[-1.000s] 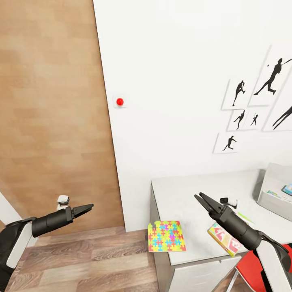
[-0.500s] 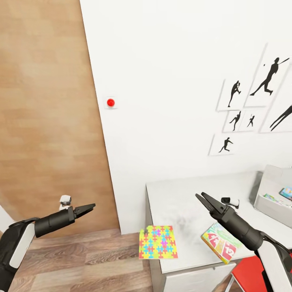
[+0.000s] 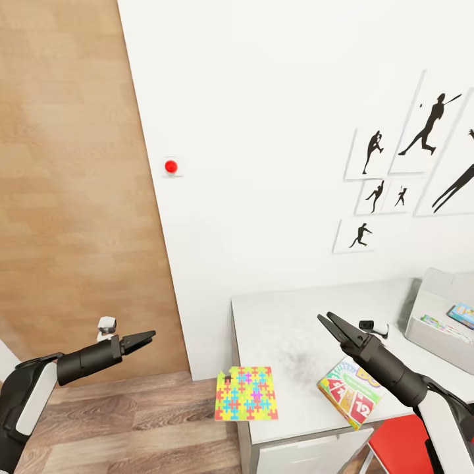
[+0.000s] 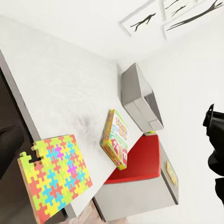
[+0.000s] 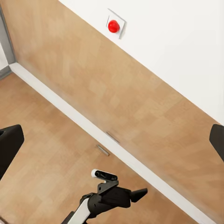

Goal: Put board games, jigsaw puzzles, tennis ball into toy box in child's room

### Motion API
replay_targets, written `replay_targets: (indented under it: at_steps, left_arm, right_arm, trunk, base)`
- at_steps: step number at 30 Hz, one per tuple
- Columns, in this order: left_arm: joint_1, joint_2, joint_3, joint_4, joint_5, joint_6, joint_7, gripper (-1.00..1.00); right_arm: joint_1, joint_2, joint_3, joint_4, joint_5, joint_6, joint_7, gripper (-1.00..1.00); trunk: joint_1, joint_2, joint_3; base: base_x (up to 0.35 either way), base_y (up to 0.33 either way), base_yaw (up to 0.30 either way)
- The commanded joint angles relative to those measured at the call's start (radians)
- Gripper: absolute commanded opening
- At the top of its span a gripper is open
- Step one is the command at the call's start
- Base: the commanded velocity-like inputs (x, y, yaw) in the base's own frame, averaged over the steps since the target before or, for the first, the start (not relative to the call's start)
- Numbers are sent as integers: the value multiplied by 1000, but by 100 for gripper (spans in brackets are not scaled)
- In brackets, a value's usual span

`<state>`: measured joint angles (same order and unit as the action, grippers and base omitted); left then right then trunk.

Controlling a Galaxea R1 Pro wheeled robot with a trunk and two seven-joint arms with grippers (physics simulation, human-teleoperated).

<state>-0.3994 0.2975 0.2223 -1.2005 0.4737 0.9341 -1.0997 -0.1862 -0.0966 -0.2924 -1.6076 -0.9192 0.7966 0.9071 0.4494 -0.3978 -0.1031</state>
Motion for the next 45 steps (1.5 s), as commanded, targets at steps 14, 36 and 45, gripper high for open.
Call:
replay_targets:
  at_steps: [14, 36, 45]
  left_arm:
    - [-1, -14, 0, 1, 3, 42, 1, 100]
    - [-31, -44, 0, 20, 3, 92, 3, 100]
    - [-40, -46, 1, 37, 5, 94, 53, 100]
  right_arm:
    - [-1, 0, -1, 0, -3, 4, 0, 100]
    - [-1, 0, -3, 1, 15, 3, 1, 100]
    - [-1, 0, -4, 1, 16, 3, 3, 100]
  trunk:
    - [1, -2, -2]
    - [62, -114, -52]
    - [96, -177, -81]
  base:
    - [0, -2, 0]
    - [0, 0, 0]
    - [0, 0, 0]
